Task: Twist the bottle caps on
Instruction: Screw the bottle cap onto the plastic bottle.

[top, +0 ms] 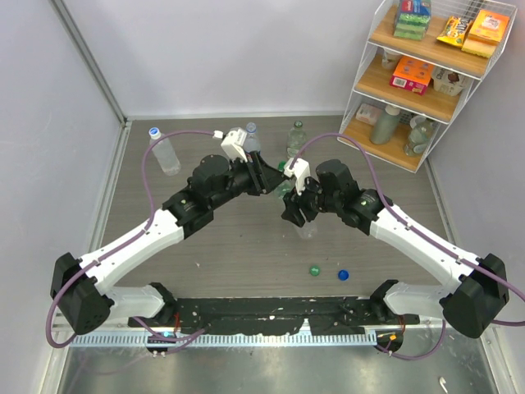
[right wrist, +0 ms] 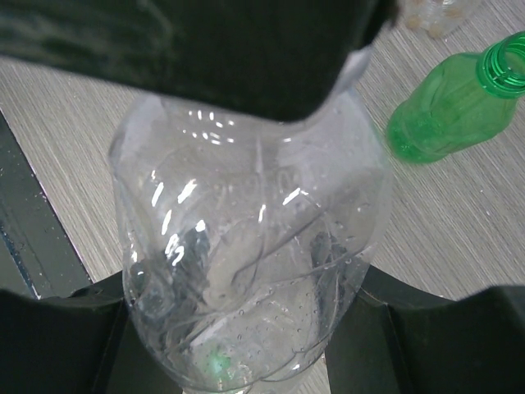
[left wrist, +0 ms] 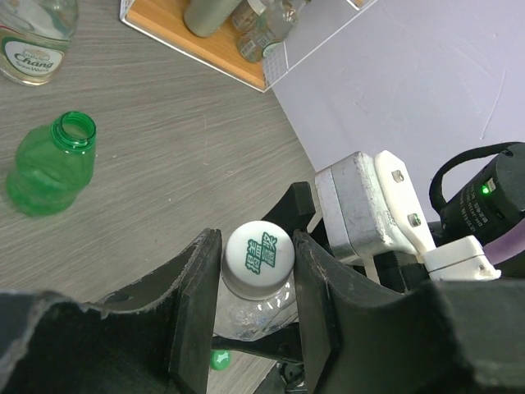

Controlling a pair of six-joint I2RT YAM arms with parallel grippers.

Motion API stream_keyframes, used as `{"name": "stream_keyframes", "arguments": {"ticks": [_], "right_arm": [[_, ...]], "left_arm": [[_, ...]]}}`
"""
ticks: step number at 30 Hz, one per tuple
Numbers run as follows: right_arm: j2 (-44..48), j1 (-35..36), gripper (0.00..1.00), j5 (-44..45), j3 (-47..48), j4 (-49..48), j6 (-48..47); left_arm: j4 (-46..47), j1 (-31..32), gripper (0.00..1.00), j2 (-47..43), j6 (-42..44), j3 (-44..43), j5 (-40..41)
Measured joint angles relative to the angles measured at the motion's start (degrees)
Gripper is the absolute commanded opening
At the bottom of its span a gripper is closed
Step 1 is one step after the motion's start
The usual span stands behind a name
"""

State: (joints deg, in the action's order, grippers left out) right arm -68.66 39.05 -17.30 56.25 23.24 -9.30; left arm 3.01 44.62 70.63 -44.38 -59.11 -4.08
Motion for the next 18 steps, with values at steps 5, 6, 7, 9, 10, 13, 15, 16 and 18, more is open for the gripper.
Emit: {"name": "stream_keyframes", "arguments": {"ticks": [5, 6, 7, 9, 10, 13, 15, 16, 18], "right_arm": [[0.00, 0.00, 0.01, -0.52, 0.00, 0.00, -0.24], [0.00, 0.00, 0.01, -0.61, 0.00, 0.02, -0.28], [0.00, 0.00, 0.01, -0.63, -0.02, 0.00, -0.31], [0.00, 0.00, 0.01, -0.68, -0.02, 0.00, -0.44], [0.00, 0.00, 0.01, -0.74, -0.02, 0.02, -0.48], [0.00, 0.00, 0.01, -0.98, -0.02, 0.02, -0.70], [0.00, 0.00, 0.01, -1.20, -0.02, 0.02, -0.94], [0.00, 0.04, 0.01, -1.36, -0.02, 0.02, -1.05], [0.00, 0.15, 0.01, -1.49, -0.02, 0.02, -1.14]], "left_arm": [[-0.02, 0.02, 0.44, 0.00, 0.04, 0.00, -0.02], [-0.02, 0.02, 0.43, 0.00, 0.04, 0.00, 0.02], [-0.04, 0.04, 0.43, 0.00, 0.04, 0.00, 0.22], [-0.07, 0.11, 0.43, 0.00, 0.04, 0.00, 0.63], [-0.09, 0.13, 0.44, -0.02, 0.04, 0.00, 0.85], [-0.13, 0.17, 0.47, -0.02, 0.09, 0.00, 1.03], [-0.26, 0.17, 0.50, -0.04, 0.31, 0.00, 1.14], [-0.31, 0.17, 0.50, -0.04, 0.42, 0.00, 1.29], [-0.33, 0.17, 0.50, -0.04, 0.70, 0.00, 1.60]]}}
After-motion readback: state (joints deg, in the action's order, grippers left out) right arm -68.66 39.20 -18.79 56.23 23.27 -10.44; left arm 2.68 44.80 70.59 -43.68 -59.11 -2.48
